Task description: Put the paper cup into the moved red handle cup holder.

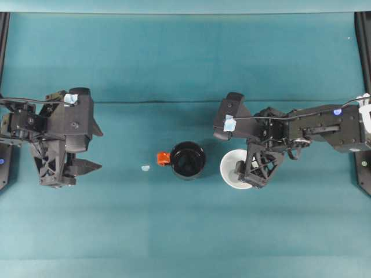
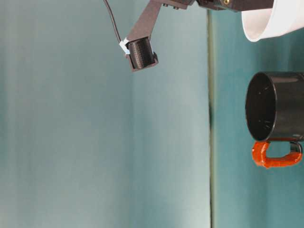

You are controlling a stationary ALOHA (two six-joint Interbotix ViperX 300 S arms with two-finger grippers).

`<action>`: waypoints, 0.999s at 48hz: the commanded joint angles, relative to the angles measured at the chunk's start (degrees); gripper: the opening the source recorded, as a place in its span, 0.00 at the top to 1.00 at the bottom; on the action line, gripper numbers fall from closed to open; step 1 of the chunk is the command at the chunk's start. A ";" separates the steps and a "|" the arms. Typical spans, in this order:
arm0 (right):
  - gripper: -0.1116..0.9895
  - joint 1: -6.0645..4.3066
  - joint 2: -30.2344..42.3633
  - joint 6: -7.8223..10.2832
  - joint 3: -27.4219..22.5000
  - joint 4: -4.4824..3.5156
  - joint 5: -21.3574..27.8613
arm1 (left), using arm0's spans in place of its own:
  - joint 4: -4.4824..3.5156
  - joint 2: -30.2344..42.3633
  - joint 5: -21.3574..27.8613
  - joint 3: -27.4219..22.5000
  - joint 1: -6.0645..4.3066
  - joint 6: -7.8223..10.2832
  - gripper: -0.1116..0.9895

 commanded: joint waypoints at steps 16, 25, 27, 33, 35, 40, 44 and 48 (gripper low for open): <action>0.94 0.00 -0.44 0.26 -2.29 0.18 1.93 | 0.09 -0.18 -0.26 -0.53 -0.09 0.09 0.06; 0.98 0.00 -0.44 0.18 -2.29 0.62 2.46 | 0.09 -0.18 -0.35 -0.53 -0.09 0.09 0.06; 0.98 0.00 -0.44 0.26 -2.29 0.88 2.46 | 0.09 -0.18 -0.26 -0.53 0.00 0.00 0.06; 0.98 -0.09 -1.67 0.26 -3.08 2.20 4.13 | 0.09 -0.18 -0.35 -0.53 0.00 0.00 0.06; 0.98 -0.26 -2.72 0.26 -3.69 2.46 5.45 | 0.09 -0.18 -0.35 -0.53 0.00 0.00 0.06; 0.98 -1.41 -6.94 0.35 -6.06 2.55 9.32 | 0.09 -0.18 -0.35 -0.53 -0.09 -0.09 0.06; 0.98 -3.08 -10.46 0.35 -8.35 2.64 12.66 | 0.09 -0.18 -0.35 -0.53 -0.09 0.00 0.06; 0.98 -4.75 -13.89 0.35 -10.55 2.46 16.08 | 0.09 -0.18 -0.35 -0.53 -0.09 0.00 0.06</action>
